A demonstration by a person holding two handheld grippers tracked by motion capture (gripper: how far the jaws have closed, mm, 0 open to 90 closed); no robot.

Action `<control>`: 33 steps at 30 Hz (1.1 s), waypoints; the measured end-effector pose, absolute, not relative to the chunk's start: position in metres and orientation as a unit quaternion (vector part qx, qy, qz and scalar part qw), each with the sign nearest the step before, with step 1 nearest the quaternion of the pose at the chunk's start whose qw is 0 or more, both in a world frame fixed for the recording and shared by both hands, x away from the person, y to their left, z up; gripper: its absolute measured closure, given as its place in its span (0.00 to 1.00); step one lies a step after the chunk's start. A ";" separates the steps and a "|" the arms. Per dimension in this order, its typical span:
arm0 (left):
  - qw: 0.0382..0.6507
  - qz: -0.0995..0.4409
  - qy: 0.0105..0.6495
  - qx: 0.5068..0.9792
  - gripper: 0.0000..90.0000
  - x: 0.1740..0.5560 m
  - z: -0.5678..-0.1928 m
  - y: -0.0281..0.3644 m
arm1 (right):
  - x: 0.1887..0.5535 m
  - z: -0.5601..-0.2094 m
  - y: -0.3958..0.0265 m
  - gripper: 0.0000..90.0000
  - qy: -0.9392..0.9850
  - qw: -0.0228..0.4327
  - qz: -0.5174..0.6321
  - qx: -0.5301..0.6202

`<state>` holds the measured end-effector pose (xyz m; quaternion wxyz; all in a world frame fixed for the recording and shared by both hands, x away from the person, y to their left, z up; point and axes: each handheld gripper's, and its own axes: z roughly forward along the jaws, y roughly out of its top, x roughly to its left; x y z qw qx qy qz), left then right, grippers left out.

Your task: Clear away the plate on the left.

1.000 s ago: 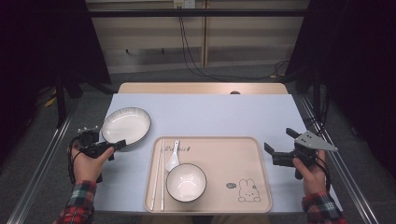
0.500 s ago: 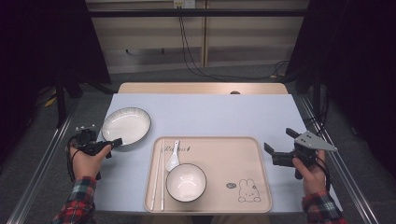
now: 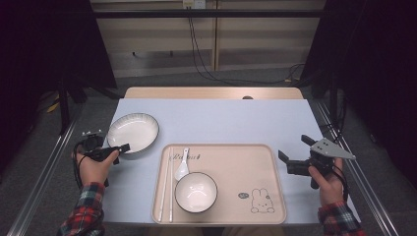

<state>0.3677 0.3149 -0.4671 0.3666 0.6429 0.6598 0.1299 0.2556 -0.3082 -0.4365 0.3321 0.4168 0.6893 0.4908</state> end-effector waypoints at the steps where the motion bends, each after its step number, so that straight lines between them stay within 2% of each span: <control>1: 0.366 0.132 0.658 0.645 0.20 0.368 -0.467 0.315 | 0.256 -0.437 -0.308 0.01 0.688 0.333 0.491 0.417; 19: 0.363 0.144 0.669 0.632 0.35 0.373 -0.473 0.314 | 0.256 -0.436 -0.309 0.01 0.687 0.336 0.491 0.417; 33: 0.355 0.140 0.704 0.599 0.65 0.373 -0.474 0.319 | 0.256 -0.437 -0.309 0.01 0.689 0.332 0.492 0.416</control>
